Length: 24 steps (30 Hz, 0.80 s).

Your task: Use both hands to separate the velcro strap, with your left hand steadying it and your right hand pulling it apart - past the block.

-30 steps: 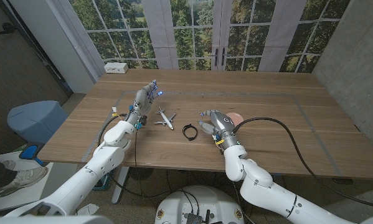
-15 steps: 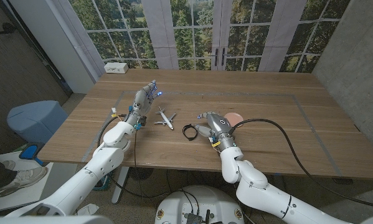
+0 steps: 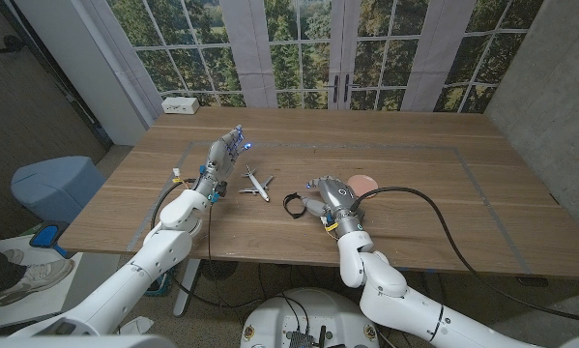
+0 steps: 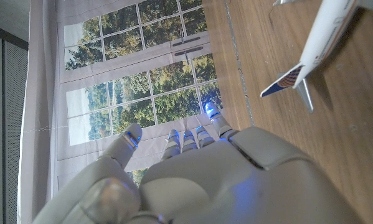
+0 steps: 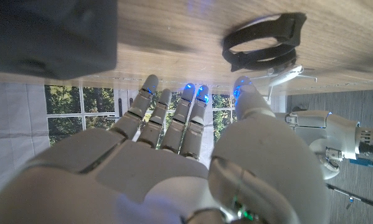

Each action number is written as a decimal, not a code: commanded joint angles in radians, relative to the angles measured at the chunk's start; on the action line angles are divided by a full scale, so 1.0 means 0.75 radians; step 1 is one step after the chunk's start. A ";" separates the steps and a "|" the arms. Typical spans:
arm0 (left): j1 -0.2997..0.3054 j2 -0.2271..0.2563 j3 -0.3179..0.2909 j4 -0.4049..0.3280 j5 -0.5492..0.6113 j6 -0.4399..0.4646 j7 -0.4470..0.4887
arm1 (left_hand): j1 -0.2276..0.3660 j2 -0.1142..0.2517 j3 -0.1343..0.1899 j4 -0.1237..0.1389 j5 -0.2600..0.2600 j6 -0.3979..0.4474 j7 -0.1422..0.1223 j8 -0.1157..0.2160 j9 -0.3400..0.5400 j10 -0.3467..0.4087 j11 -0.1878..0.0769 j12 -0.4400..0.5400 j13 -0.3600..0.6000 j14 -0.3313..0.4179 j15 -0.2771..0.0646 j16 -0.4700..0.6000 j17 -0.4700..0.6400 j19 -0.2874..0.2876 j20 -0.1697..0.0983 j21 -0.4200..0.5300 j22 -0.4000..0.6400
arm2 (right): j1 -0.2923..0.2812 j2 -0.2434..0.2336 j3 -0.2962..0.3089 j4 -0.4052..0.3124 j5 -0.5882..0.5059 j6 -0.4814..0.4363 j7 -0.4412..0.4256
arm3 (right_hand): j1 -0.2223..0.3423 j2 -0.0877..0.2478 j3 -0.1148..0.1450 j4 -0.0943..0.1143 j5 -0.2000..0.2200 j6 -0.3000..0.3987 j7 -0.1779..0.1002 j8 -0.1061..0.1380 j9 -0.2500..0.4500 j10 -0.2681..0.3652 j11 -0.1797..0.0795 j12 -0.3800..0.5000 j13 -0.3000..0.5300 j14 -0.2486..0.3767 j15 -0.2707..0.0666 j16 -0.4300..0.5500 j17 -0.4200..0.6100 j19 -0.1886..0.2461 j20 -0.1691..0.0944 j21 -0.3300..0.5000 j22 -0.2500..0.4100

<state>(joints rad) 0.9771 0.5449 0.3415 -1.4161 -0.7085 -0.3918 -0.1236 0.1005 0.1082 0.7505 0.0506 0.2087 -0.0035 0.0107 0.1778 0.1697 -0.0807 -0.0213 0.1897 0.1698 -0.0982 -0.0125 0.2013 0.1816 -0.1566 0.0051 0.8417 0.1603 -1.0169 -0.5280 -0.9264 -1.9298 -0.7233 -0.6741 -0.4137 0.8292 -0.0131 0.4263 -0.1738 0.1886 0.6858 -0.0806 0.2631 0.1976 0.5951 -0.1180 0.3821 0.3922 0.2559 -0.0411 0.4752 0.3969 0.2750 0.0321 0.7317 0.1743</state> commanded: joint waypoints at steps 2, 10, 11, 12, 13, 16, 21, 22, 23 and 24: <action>0.014 0.008 -0.004 -0.020 0.003 0.001 0.011 | 0.014 0.096 0.001 -0.010 0.007 0.005 0.008 0.003 0.003 -0.004 0.005 0.000 0.007 0.004 0.002 -0.001 0.003 0.004 0.005 -0.009 0.007 | 0.030 0.023 -0.046 0.051 -0.046 -0.068 0.037 | 0.022 -0.002 -0.010 0.005 0.004 0.018 -0.004 0.016 0.006 0.019 -0.006 0.015 0.015 0.011 -0.147 0.017 0.012 -0.003 0.000 -0.008 0.005; 0.015 0.009 -0.005 -0.025 0.005 -0.003 0.011 | 0.015 0.096 0.000 -0.010 0.008 0.005 0.008 0.003 0.003 -0.004 0.005 0.000 0.007 0.004 0.003 -0.001 0.003 0.006 0.005 -0.014 0.008 | 0.042 0.035 -0.064 0.096 -0.065 -0.067 0.001 | 0.041 -0.006 -0.027 0.007 0.008 0.038 -0.015 0.019 0.007 0.054 -0.019 0.056 0.053 0.034 -0.164 0.039 0.035 -0.007 -0.001 -0.018 0.005; 0.015 0.009 -0.005 -0.024 0.004 -0.002 0.009 | 0.015 0.097 0.000 -0.010 0.008 0.005 0.008 0.003 0.003 -0.004 0.004 0.000 0.007 0.004 0.003 -0.001 0.003 0.006 0.006 -0.015 0.008 | 0.045 0.040 -0.068 0.107 -0.072 -0.070 -0.008 | 0.045 -0.008 -0.029 0.006 0.009 0.040 -0.016 0.020 0.007 0.053 -0.020 0.060 0.058 0.040 -0.169 0.043 0.039 -0.009 -0.001 -0.020 0.005; 0.014 0.009 -0.004 -0.023 0.004 -0.003 0.008 | 0.015 0.097 0.001 -0.010 0.008 0.005 0.008 0.003 0.003 -0.003 0.004 0.001 0.007 0.004 0.003 -0.001 0.003 0.006 0.006 -0.015 0.008 | 0.047 0.044 -0.071 0.118 -0.077 -0.071 -0.016 | 0.056 -0.009 -0.030 0.004 0.011 0.041 -0.024 0.019 0.007 0.051 -0.024 0.065 0.067 0.043 -0.174 0.047 0.044 -0.009 -0.003 -0.021 0.005; 0.012 0.009 -0.004 -0.022 0.003 -0.004 0.006 | 0.015 0.097 0.000 -0.010 0.008 0.005 0.008 0.003 0.003 -0.003 0.005 0.001 0.007 0.004 0.002 -0.001 0.003 0.006 0.005 -0.016 0.008 | 0.050 0.048 -0.074 0.126 -0.079 -0.073 -0.018 | 0.060 -0.009 -0.031 0.003 0.011 0.042 -0.030 0.019 0.007 0.051 -0.028 0.068 0.070 0.043 -0.174 0.049 0.046 -0.010 -0.004 -0.023 0.005; 0.011 0.008 -0.004 -0.019 0.002 -0.005 0.004 | 0.015 0.097 0.000 -0.011 0.008 0.006 0.008 0.003 0.003 -0.003 0.004 0.001 0.007 0.004 0.002 -0.001 0.003 0.007 0.005 -0.018 0.008 | 0.059 0.062 -0.085 0.148 -0.091 -0.093 -0.019 | 0.089 -0.012 -0.029 -0.005 0.015 0.041 -0.036 0.017 0.008 0.039 -0.044 0.075 0.086 0.042 -0.179 0.053 0.055 -0.015 -0.008 -0.028 0.005; 0.009 0.007 -0.005 -0.017 0.000 -0.004 0.003 | 0.015 0.096 0.000 -0.011 0.008 0.005 0.008 0.003 0.003 -0.004 0.002 0.000 0.007 0.004 0.002 -0.002 0.003 0.008 0.005 -0.020 0.008 | 0.075 0.074 -0.097 0.172 -0.089 -0.108 -0.008 | 0.144 -0.001 -0.021 -0.012 0.018 0.028 -0.050 0.009 0.008 0.022 -0.054 0.087 0.110 0.037 -0.186 0.061 0.072 -0.017 -0.014 -0.034 0.005; 0.010 0.007 -0.006 -0.016 -0.001 -0.004 0.002 | 0.016 0.096 0.000 -0.012 0.008 0.005 0.009 0.003 0.003 -0.004 0.001 0.000 0.007 0.004 0.002 -0.002 0.002 0.008 0.006 -0.021 0.008 | 0.078 0.076 -0.099 0.176 -0.089 -0.110 -0.007 | 0.150 -0.001 -0.021 -0.012 0.018 0.027 -0.051 0.009 0.008 0.019 -0.057 0.089 0.114 0.038 -0.187 0.063 0.074 -0.018 -0.015 -0.035 0.005; 0.010 0.007 -0.006 -0.015 -0.002 -0.004 0.001 | 0.016 0.096 0.000 -0.012 0.008 0.005 0.008 0.003 0.003 -0.005 0.003 0.000 0.007 0.004 0.002 -0.002 0.002 0.008 0.005 -0.022 0.008 | 0.085 0.079 -0.104 0.185 -0.091 -0.117 0.001 | 0.154 -0.001 -0.021 -0.011 0.017 0.029 -0.052 0.009 0.009 0.015 -0.056 0.089 0.117 0.037 -0.187 0.064 0.076 -0.019 -0.016 -0.036 0.005; 0.010 0.007 -0.006 -0.015 -0.002 -0.004 0.001 | 0.016 0.096 0.000 -0.012 0.008 0.005 0.008 0.003 0.003 -0.005 0.003 0.000 0.007 0.004 0.002 -0.002 0.002 0.008 0.005 -0.022 0.008 | 0.086 0.079 -0.105 0.185 -0.090 -0.119 0.001 | 0.157 -0.002 -0.022 -0.011 0.017 0.028 -0.053 0.008 0.009 0.014 -0.058 0.091 0.120 0.036 -0.188 0.065 0.079 -0.020 -0.016 -0.037 0.005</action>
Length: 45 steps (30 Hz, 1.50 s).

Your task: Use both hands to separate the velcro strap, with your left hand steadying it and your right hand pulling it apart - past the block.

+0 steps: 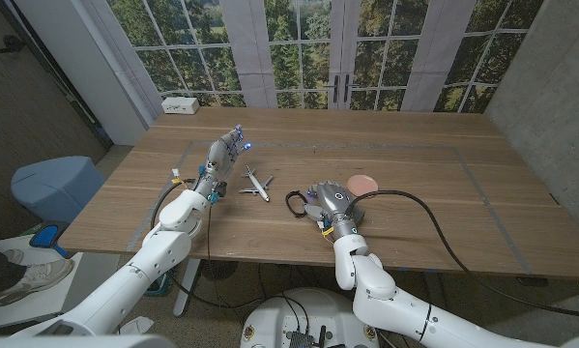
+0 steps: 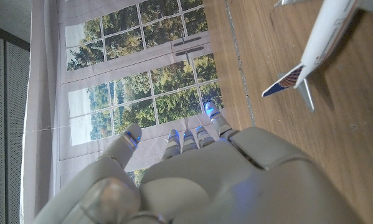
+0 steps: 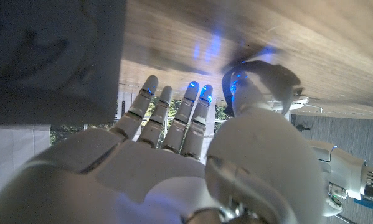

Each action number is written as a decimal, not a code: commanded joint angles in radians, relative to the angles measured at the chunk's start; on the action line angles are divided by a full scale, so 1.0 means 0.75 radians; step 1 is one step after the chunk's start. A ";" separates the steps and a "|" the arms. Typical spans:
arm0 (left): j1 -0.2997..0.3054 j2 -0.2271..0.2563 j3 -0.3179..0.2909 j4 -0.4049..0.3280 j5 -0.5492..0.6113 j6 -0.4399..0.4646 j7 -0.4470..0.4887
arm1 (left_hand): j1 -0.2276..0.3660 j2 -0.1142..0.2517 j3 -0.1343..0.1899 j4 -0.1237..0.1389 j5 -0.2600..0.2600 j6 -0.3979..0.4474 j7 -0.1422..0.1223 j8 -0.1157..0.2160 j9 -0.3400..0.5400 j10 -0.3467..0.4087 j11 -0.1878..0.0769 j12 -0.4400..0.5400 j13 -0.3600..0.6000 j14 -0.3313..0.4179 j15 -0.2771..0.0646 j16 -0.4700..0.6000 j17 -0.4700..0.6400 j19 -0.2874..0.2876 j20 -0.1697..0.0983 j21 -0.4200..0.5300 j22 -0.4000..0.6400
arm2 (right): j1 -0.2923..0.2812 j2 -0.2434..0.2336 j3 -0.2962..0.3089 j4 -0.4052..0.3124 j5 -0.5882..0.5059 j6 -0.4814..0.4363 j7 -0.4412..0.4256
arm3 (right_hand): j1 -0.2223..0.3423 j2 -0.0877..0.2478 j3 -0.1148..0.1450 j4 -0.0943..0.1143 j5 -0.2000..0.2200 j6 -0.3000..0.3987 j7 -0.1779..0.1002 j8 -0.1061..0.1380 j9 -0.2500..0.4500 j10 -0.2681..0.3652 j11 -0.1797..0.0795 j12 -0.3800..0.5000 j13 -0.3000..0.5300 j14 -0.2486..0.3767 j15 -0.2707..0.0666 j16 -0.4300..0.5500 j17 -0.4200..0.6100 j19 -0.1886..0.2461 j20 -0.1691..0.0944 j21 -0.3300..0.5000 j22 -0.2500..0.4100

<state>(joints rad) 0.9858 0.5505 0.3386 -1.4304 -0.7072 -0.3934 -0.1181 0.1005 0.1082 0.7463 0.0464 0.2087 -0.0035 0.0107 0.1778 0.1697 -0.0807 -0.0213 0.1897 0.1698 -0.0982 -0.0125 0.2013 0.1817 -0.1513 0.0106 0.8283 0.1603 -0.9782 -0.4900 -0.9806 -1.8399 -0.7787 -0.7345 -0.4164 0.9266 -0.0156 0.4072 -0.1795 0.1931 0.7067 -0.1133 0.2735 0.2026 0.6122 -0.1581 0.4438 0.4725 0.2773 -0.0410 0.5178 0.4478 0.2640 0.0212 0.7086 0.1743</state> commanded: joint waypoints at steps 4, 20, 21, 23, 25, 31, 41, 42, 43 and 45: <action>0.000 0.001 -0.004 0.004 -0.006 0.000 -0.003 | 0.016 0.097 0.005 -0.006 0.008 0.005 0.008 0.003 0.003 -0.005 0.003 0.000 0.007 0.004 0.002 -0.002 0.002 0.002 -0.002 -0.008 0.008 | 0.046 0.025 -0.041 0.067 -0.008 -0.041 0.026 | 0.047 0.004 0.001 0.001 0.009 0.004 -0.016 -0.005 0.003 -0.005 -0.016 0.021 0.028 0.012 -0.193 0.018 0.023 -0.005 -0.004 -0.009 0.005; 0.006 0.001 -0.013 0.006 -0.010 -0.012 -0.003 | 0.021 0.096 0.004 -0.014 0.007 0.008 0.007 0.004 0.003 -0.006 0.003 0.000 0.007 0.004 0.002 -0.003 0.000 0.006 0.001 -0.019 0.008 | 0.091 0.005 -0.085 0.060 -0.031 -0.082 0.113 | 0.095 0.034 -0.046 0.013 -0.001 0.158 -0.034 0.033 0.001 0.039 -0.029 0.128 0.144 0.095 -0.227 0.137 0.162 -0.006 -0.003 -0.030 0.007; 0.009 0.002 -0.014 0.004 -0.009 -0.013 -0.002 | 0.021 0.096 0.004 -0.015 0.007 0.007 0.007 0.004 0.003 -0.006 0.003 0.000 0.007 0.004 0.002 -0.004 0.000 0.006 0.000 -0.020 0.008 | 0.095 0.002 -0.091 0.060 -0.039 -0.086 0.119 | 0.102 0.033 -0.049 0.013 -0.002 0.166 -0.033 0.034 0.000 0.046 -0.033 0.136 0.150 0.102 -0.229 0.147 0.174 -0.006 -0.002 -0.031 0.008; 0.010 0.002 -0.015 0.003 -0.009 -0.015 -0.001 | 0.021 0.097 0.004 -0.015 0.007 0.007 0.006 0.003 0.003 -0.005 0.003 0.000 0.007 0.005 0.002 -0.003 -0.001 0.007 0.000 -0.021 0.008 | 0.098 0.000 -0.095 0.058 -0.044 -0.094 0.128 | 0.108 0.035 -0.057 0.018 -0.004 0.213 -0.041 0.046 -0.002 0.080 -0.032 0.163 0.167 0.126 -0.227 0.174 0.204 -0.005 -0.004 -0.034 0.008; 0.014 0.003 -0.017 0.000 -0.010 -0.017 0.000 | 0.022 0.096 0.003 -0.016 0.007 0.007 0.006 0.003 0.003 -0.005 0.004 0.000 0.007 0.005 0.002 -0.004 -0.001 0.006 0.001 -0.022 0.008 | 0.107 -0.003 -0.105 0.060 -0.060 -0.108 0.142 | 0.117 0.046 -0.058 0.021 -0.003 0.268 -0.045 0.060 -0.006 0.106 -0.036 0.184 0.181 0.157 -0.233 0.197 0.228 -0.002 -0.009 -0.035 0.008; 0.024 0.005 -0.019 -0.010 -0.010 -0.019 0.005 | 0.023 0.097 0.002 -0.018 0.007 0.007 0.007 0.003 0.003 -0.005 0.004 0.000 0.007 0.005 0.002 -0.004 -0.001 0.008 0.000 -0.026 0.008 | 0.117 -0.015 -0.111 0.064 -0.077 -0.099 0.147 | 0.212 0.093 -0.040 0.011 -0.004 0.524 -0.095 0.132 -0.012 0.334 -0.067 0.326 0.271 0.330 -0.252 0.300 0.366 0.030 -0.051 -0.027 0.013; 0.043 0.013 -0.024 -0.034 -0.004 -0.019 0.022 | 0.024 0.097 0.000 -0.019 0.006 0.007 0.007 0.003 0.003 -0.007 0.003 0.000 0.006 0.004 0.003 -0.004 -0.001 0.011 0.001 -0.032 0.009 | 0.117 -0.023 -0.095 0.077 -0.064 -0.079 0.156 | 0.268 0.102 -0.017 0.016 0.007 0.560 -0.095 0.120 -0.013 0.505 -0.064 0.398 0.296 0.472 -0.256 0.308 0.443 0.044 -0.072 -0.012 0.018; 0.046 0.015 -0.023 -0.039 -0.002 -0.019 0.023 | 0.024 0.098 0.000 -0.019 0.006 0.007 0.007 0.003 0.003 -0.006 0.004 0.000 0.006 0.004 0.003 -0.004 0.000 0.011 0.001 -0.033 0.009 | 0.108 -0.027 -0.079 0.070 -0.043 -0.063 0.145 | 0.271 0.102 -0.017 0.017 0.009 0.558 -0.087 0.119 -0.012 0.508 -0.064 0.403 0.303 0.480 -0.256 0.306 0.448 0.044 -0.072 -0.011 0.018; 0.046 0.015 -0.023 -0.039 -0.002 -0.018 0.023 | 0.023 0.098 0.000 -0.019 0.006 0.006 0.006 0.003 0.003 -0.006 0.004 0.000 0.006 0.004 0.002 -0.004 0.000 0.012 0.001 -0.034 0.009 | 0.107 -0.027 -0.078 0.070 -0.041 -0.060 0.144 | 0.273 0.102 -0.016 0.017 0.011 0.556 -0.071 0.119 -0.010 0.509 -0.063 0.407 0.310 0.487 -0.255 0.305 0.453 0.043 -0.071 -0.010 0.018; 0.047 0.015 -0.022 -0.042 -0.001 -0.017 0.024 | 0.024 0.097 -0.001 -0.019 0.006 0.006 0.007 0.003 0.003 -0.006 0.003 0.000 0.006 0.004 0.002 -0.004 -0.001 0.012 0.001 -0.035 0.009 | 0.092 -0.024 -0.062 0.076 -0.031 -0.041 0.097 | 0.275 0.107 -0.013 0.021 0.015 0.553 -0.056 0.118 -0.006 0.504 -0.060 0.413 0.324 0.493 -0.254 0.295 0.456 0.040 -0.064 -0.009 0.019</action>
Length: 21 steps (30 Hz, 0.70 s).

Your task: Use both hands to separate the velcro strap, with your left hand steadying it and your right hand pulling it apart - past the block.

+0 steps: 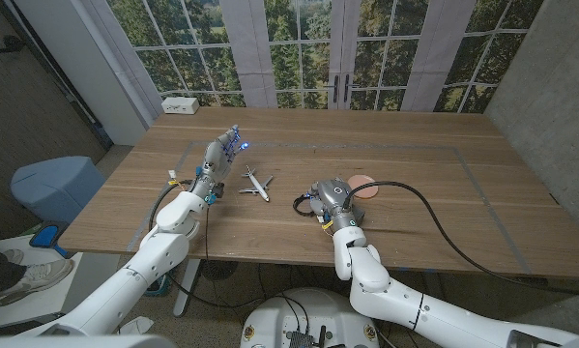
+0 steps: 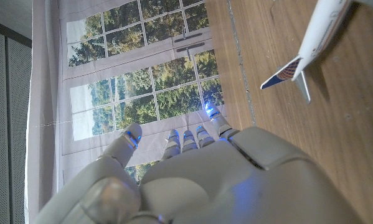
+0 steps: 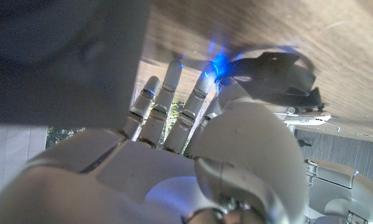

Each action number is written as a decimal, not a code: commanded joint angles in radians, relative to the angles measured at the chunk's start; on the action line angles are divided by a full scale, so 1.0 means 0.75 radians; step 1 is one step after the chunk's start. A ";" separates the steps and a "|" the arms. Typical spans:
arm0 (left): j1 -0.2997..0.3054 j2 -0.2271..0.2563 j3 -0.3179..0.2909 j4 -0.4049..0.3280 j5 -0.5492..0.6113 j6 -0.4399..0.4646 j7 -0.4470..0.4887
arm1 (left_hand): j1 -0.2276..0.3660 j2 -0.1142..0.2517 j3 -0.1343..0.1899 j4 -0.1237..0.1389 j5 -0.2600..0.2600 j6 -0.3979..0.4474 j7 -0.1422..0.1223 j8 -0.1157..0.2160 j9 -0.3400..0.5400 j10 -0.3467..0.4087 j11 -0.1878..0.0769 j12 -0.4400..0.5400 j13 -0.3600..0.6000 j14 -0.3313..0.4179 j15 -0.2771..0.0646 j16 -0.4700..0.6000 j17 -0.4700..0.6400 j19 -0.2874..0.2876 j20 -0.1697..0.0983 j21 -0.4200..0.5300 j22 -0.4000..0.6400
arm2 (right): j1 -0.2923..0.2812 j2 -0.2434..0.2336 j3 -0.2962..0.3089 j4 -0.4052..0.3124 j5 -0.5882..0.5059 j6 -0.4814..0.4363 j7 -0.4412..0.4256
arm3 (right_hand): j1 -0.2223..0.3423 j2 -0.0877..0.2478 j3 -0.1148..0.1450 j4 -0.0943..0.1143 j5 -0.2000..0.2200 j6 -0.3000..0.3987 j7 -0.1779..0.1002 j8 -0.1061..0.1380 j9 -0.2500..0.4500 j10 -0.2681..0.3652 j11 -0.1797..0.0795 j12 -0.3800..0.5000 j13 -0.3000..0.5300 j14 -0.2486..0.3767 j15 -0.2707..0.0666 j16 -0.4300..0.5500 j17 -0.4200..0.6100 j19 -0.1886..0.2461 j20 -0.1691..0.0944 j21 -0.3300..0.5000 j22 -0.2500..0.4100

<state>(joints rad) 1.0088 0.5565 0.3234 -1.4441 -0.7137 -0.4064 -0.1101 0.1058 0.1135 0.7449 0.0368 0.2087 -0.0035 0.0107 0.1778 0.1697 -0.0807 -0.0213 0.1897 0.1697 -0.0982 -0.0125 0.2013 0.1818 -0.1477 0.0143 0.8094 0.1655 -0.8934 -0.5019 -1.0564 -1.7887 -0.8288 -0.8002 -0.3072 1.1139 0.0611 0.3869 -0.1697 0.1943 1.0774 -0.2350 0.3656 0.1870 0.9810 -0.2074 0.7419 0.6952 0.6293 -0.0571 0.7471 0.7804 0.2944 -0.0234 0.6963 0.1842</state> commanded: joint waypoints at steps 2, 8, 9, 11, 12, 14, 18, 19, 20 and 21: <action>0.016 0.007 0.001 -0.028 0.009 0.004 0.013 | 0.017 0.090 0.001 -0.007 0.006 0.007 0.006 0.003 0.003 -0.006 0.002 0.000 0.006 0.005 0.002 -0.004 -0.001 0.008 -0.004 -0.011 0.002 | -0.047 -0.002 0.072 0.015 0.062 0.081 -0.125 | 0.020 0.008 0.014 0.015 0.017 0.052 0.137 0.001 0.029 0.006 0.006 0.024 0.046 0.025 -0.230 -0.025 0.017 -0.004 -0.002 0.008 0.006; 0.017 0.007 0.005 -0.035 0.013 0.003 0.013 | 0.019 0.089 0.000 -0.010 0.006 0.006 0.005 0.003 0.003 -0.006 0.001 0.000 0.006 0.005 0.002 -0.004 -0.002 0.009 -0.003 -0.015 0.002 | -0.085 0.002 0.119 0.027 0.101 0.146 -0.251 | 0.001 0.026 0.012 0.032 0.026 0.022 0.156 0.015 0.069 -0.025 0.008 0.041 0.097 0.024 -0.226 -0.055 0.031 -0.022 0.011 0.009 0.007; 0.017 0.008 0.005 -0.037 0.013 0.003 0.013 | 0.019 0.089 0.000 -0.010 0.006 0.005 0.005 0.003 0.003 -0.006 0.002 0.000 0.006 0.005 0.001 -0.004 -0.002 0.009 -0.002 -0.015 0.002 | -0.092 0.004 0.127 0.031 0.106 0.158 -0.275 | -0.001 0.029 0.012 0.033 0.027 0.022 0.158 0.017 0.072 -0.029 0.008 0.043 0.101 0.024 -0.225 -0.059 0.032 -0.024 0.013 0.009 0.008; 0.019 0.008 0.006 -0.040 0.015 0.003 0.014 | 0.019 0.088 -0.001 -0.011 0.006 0.005 0.005 0.003 0.003 -0.006 0.002 0.000 0.006 0.006 0.002 -0.004 -0.002 0.010 -0.002 -0.017 0.002 | -0.106 0.009 0.144 0.039 0.121 0.182 -0.324 | -0.005 0.031 0.011 0.036 0.029 0.015 0.162 0.021 0.081 -0.035 0.008 0.047 0.113 0.021 -0.225 -0.067 0.034 -0.025 0.013 0.010 0.008; 0.019 0.008 0.006 -0.042 0.014 0.003 0.013 | 0.020 0.088 -0.001 -0.012 0.006 0.005 0.004 0.002 0.003 -0.005 0.001 0.000 0.006 0.007 0.002 -0.004 -0.002 0.010 -0.002 -0.018 0.002 | -0.115 0.009 0.156 0.044 0.134 0.208 -0.357 | -0.007 0.031 0.010 0.036 0.030 0.011 0.163 0.021 0.085 -0.037 0.008 0.049 0.117 0.020 -0.224 -0.069 0.036 -0.027 0.014 0.010 0.008; 0.021 0.010 0.008 -0.048 0.017 0.005 0.016 | 0.020 0.088 -0.002 -0.013 0.005 0.005 0.005 0.003 0.003 -0.004 0.003 0.001 0.006 0.007 0.002 -0.004 -0.002 0.011 -0.002 -0.019 0.002 | -0.128 0.021 0.177 0.060 0.152 0.238 -0.419 | -0.009 0.033 0.010 0.037 0.032 0.007 0.167 0.026 0.093 -0.043 0.008 0.053 0.128 0.016 -0.224 -0.078 0.037 -0.029 0.018 0.010 0.008; 0.025 0.013 0.010 -0.058 0.018 0.009 0.018 | 0.023 0.074 -0.007 -0.025 0.003 0.005 0.003 0.003 0.003 -0.001 0.001 0.002 0.006 0.010 0.001 -0.006 -0.006 0.012 -0.002 -0.025 0.002 | -0.149 0.041 0.217 0.097 0.188 0.319 -0.550 | -0.020 0.042 0.008 0.044 0.036 -0.004 0.169 0.033 0.109 -0.053 0.006 0.061 0.148 0.016 -0.222 -0.088 0.041 -0.034 0.019 0.011 0.008; 0.026 0.015 0.011 -0.063 0.019 0.012 0.019 | 0.026 0.062 -0.012 -0.038 0.001 0.005 0.004 0.003 0.003 -0.001 0.000 0.002 0.006 0.013 0.001 -0.007 -0.009 0.014 -0.001 -0.029 0.002 | -0.154 0.058 0.234 0.123 0.203 0.351 -0.611 | -0.021 0.045 0.009 0.045 0.038 -0.003 0.169 0.037 0.115 -0.055 0.006 0.064 0.155 0.015 -0.223 -0.092 0.043 -0.032 0.021 0.012 0.008; 0.026 0.015 0.011 -0.064 0.019 0.013 0.019 | 0.027 0.056 -0.014 -0.045 0.000 0.006 0.005 0.003 0.003 0.000 0.002 0.002 0.006 0.015 0.003 -0.008 -0.010 0.016 0.000 -0.031 0.002 | -0.154 0.059 0.234 0.126 0.205 0.355 -0.617 | -0.024 0.047 0.008 0.046 0.040 -0.005 0.169 0.041 0.122 -0.057 0.005 0.068 0.163 0.017 -0.222 -0.094 0.046 -0.036 0.020 0.012 0.008; 0.027 0.016 0.012 -0.068 0.021 0.015 0.022 | 0.028 0.053 -0.015 -0.049 -0.001 0.007 0.005 0.003 0.004 0.002 0.001 0.003 0.006 0.015 0.003 -0.008 -0.011 0.016 0.003 -0.033 0.002 | -0.155 0.066 0.242 0.136 0.212 0.370 -0.642 | -0.025 0.047 0.006 0.046 0.041 -0.008 0.170 0.043 0.126 -0.058 0.005 0.070 0.168 0.019 -0.223 -0.094 0.049 -0.036 0.021 0.013 0.009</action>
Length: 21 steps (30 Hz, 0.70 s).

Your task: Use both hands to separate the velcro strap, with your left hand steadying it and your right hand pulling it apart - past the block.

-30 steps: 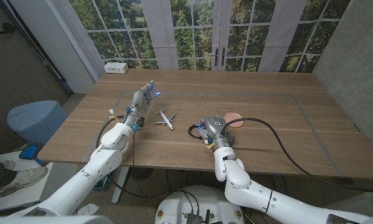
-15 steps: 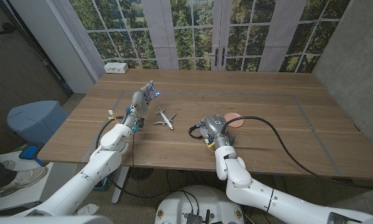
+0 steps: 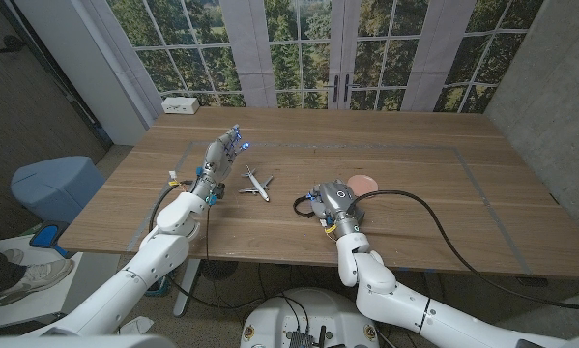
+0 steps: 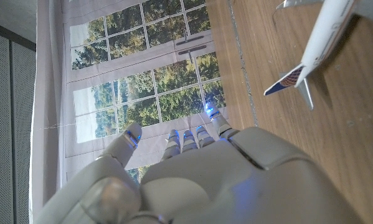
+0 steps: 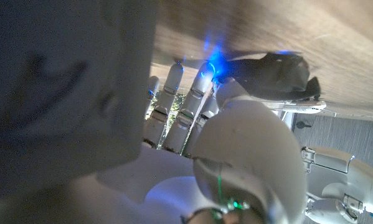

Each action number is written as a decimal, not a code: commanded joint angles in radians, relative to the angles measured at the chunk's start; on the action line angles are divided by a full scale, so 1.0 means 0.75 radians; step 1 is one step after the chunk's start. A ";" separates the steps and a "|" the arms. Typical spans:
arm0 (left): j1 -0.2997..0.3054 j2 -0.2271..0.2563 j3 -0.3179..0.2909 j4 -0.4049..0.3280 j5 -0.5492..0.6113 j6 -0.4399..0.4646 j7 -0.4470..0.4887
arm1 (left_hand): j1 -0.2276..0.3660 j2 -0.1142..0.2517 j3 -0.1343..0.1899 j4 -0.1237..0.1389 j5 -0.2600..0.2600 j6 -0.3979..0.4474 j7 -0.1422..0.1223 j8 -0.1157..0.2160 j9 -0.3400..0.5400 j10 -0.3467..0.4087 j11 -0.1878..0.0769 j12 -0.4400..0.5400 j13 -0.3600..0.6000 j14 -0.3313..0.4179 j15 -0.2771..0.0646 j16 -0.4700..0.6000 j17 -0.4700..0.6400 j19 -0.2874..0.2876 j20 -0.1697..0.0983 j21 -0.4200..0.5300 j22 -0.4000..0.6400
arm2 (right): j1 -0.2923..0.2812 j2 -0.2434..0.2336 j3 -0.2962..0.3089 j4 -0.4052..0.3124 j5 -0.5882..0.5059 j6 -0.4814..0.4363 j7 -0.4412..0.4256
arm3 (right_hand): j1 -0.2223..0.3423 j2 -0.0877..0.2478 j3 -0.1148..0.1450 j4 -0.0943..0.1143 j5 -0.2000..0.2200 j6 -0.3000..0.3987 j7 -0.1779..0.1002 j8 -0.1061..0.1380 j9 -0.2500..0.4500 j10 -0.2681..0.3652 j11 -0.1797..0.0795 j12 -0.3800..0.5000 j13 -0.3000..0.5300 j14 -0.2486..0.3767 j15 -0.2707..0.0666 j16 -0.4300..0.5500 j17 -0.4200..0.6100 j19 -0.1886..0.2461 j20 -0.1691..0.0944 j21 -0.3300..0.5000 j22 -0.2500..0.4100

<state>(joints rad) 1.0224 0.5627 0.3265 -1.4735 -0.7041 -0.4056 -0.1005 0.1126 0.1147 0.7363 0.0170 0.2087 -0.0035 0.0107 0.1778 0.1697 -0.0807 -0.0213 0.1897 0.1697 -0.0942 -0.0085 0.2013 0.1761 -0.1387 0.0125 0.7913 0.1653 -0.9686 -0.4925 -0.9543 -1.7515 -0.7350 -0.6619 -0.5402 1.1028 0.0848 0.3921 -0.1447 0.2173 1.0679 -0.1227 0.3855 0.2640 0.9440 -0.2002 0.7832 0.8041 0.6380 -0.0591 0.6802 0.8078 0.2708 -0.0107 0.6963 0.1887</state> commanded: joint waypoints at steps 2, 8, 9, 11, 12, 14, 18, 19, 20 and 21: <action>0.010 0.011 0.011 -0.038 0.017 0.019 0.016 | 0.031 0.028 -0.016 -0.065 -0.008 0.016 0.007 0.007 0.004 0.018 0.017 0.007 0.007 0.034 0.015 -0.008 -0.008 0.027 0.033 -0.019 0.003 | -0.056 0.081 0.128 0.123 0.110 0.230 -0.412 | -0.012 0.020 0.000 0.014 0.012 0.005 0.019 0.021 0.029 -0.010 -0.005 0.018 0.029 0.008 -0.220 -0.008 0.013 -0.005 0.007 0.013 0.003; 0.008 0.033 0.020 -0.066 0.032 0.045 0.017 | 0.083 -0.005 -0.037 -0.204 -0.033 0.128 -0.002 0.030 0.007 0.143 0.044 0.037 0.010 0.161 0.057 0.005 -0.008 0.131 0.084 -0.047 0.006 | -0.049 0.142 0.162 0.204 0.153 0.310 -0.566 | -0.017 0.026 0.000 0.014 0.020 0.005 0.031 0.037 0.050 -0.012 -0.007 0.033 0.057 0.026 -0.220 -0.010 0.025 -0.001 0.020 0.018 0.003; 0.006 0.038 0.022 -0.071 0.032 0.052 0.012 | 0.092 -0.010 -0.040 -0.222 -0.036 0.168 0.007 0.040 0.009 0.174 0.053 0.043 0.011 0.173 0.059 0.004 -0.007 0.139 0.082 -0.055 0.006 | -0.046 0.154 0.167 0.215 0.160 0.314 -0.584 | -0.017 0.026 0.000 0.013 0.021 0.003 0.031 0.039 0.054 -0.012 -0.007 0.035 0.061 0.027 -0.220 -0.012 0.026 -0.001 0.022 0.019 0.002; 0.001 0.057 0.028 -0.089 0.036 0.079 0.003 | 0.105 -0.016 -0.043 -0.244 -0.041 0.222 0.020 0.050 0.011 0.211 0.061 0.049 0.013 0.183 0.057 0.000 -0.007 0.148 0.081 -0.068 0.007 | -0.036 0.191 0.180 0.256 0.176 0.333 -0.648 | -0.012 0.026 0.002 0.008 0.024 0.005 0.038 0.046 0.060 -0.013 -0.007 0.040 0.070 0.033 -0.222 -0.013 0.030 -0.001 0.029 0.020 0.002; 0.001 0.058 0.029 -0.089 0.036 0.080 0.004 | 0.119 -0.023 -0.046 -0.256 -0.044 0.271 0.024 0.059 0.013 0.260 0.052 0.060 0.015 0.199 0.059 0.000 -0.006 0.157 0.080 -0.081 0.007 | -0.035 0.190 0.179 0.257 0.178 0.333 -0.651 | -0.012 0.025 0.002 0.007 0.025 0.005 0.040 0.047 0.062 -0.014 -0.006 0.041 0.073 0.035 -0.221 -0.013 0.032 -0.001 0.031 0.020 0.002; -0.006 0.074 0.036 -0.097 0.037 0.100 -0.014 | 0.141 -0.029 -0.046 -0.265 -0.047 0.318 0.037 0.067 0.016 0.311 0.056 0.070 0.017 0.228 0.064 0.004 -0.004 0.178 0.090 -0.091 0.008 | -0.027 0.211 0.185 0.280 0.189 0.342 -0.687 | -0.014 0.025 0.001 0.007 0.027 0.006 0.044 0.051 0.067 -0.016 -0.006 0.042 0.077 0.043 -0.218 -0.011 0.036 0.000 0.033 0.021 0.002; -0.023 0.107 0.049 -0.113 0.032 0.143 -0.057 | 0.187 -0.055 -0.052 -0.276 -0.050 0.385 0.046 0.078 0.021 0.408 0.056 0.091 0.023 0.317 0.062 0.022 -0.001 0.220 0.104 -0.108 0.010 | -0.010 0.239 0.190 0.312 0.204 0.342 -0.730 | -0.011 0.023 0.002 0.002 0.030 0.008 0.049 0.058 0.075 -0.016 -0.007 0.040 0.075 0.048 -0.219 -0.013 0.041 0.001 0.039 0.023 0.002; -0.030 0.115 0.054 -0.115 0.028 0.154 -0.075 | 0.201 -0.070 -0.056 -0.279 -0.051 0.402 0.049 0.083 0.022 0.429 0.052 0.095 0.025 0.339 0.060 0.027 0.000 0.233 0.110 -0.111 0.011 | -0.003 0.252 0.194 0.326 0.210 0.341 -0.746 | -0.009 0.022 0.002 -0.001 0.031 0.006 0.051 0.060 0.077 -0.013 -0.007 0.043 0.078 0.054 -0.221 -0.010 0.046 0.001 0.039 0.023 0.002; -0.035 0.123 0.058 -0.117 0.027 0.162 -0.088 | 0.213 -0.083 -0.059 -0.280 -0.052 0.411 0.050 0.086 0.023 0.448 0.054 0.098 0.026 0.356 0.059 0.029 0.000 0.239 0.113 -0.115 0.012 | 0.001 0.257 0.194 0.330 0.213 0.338 -0.752 | -0.007 0.019 0.002 -0.004 0.032 0.008 0.055 0.063 0.081 -0.016 -0.006 0.037 0.072 0.058 -0.221 -0.009 0.049 0.001 0.041 0.024 0.002; -0.035 0.123 0.058 -0.117 0.027 0.163 -0.089 | 0.226 -0.095 -0.063 -0.280 -0.052 0.434 0.052 0.093 0.024 0.471 0.052 0.103 0.028 0.367 0.061 0.029 0.001 0.245 0.113 -0.120 0.013 | 0.002 0.256 0.193 0.330 0.215 0.337 -0.753 | -0.005 0.018 0.003 -0.006 0.034 0.009 0.057 0.065 0.083 -0.011 -0.005 0.039 0.072 0.058 -0.220 -0.011 0.050 0.003 0.042 0.025 0.002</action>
<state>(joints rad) 1.0185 0.6110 0.3498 -1.5349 -0.6820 -0.3412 -0.1110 0.2556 0.0585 0.6913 -0.1856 0.1737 0.2925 0.0453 0.2344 0.1842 0.2357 0.0193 0.2557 0.1843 0.1530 0.0375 0.2135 0.1731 0.0312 0.0929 0.7098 0.1707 -0.9901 -0.3632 -0.8332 -1.5773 -0.6136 -0.4436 -0.9854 1.0908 0.0966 0.3937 -0.1408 0.2369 1.0528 -0.1076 0.4222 0.2823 0.9353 -0.2093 0.8139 0.8597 0.6732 -0.0631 0.6727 0.8397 0.2712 0.0111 0.7098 0.1885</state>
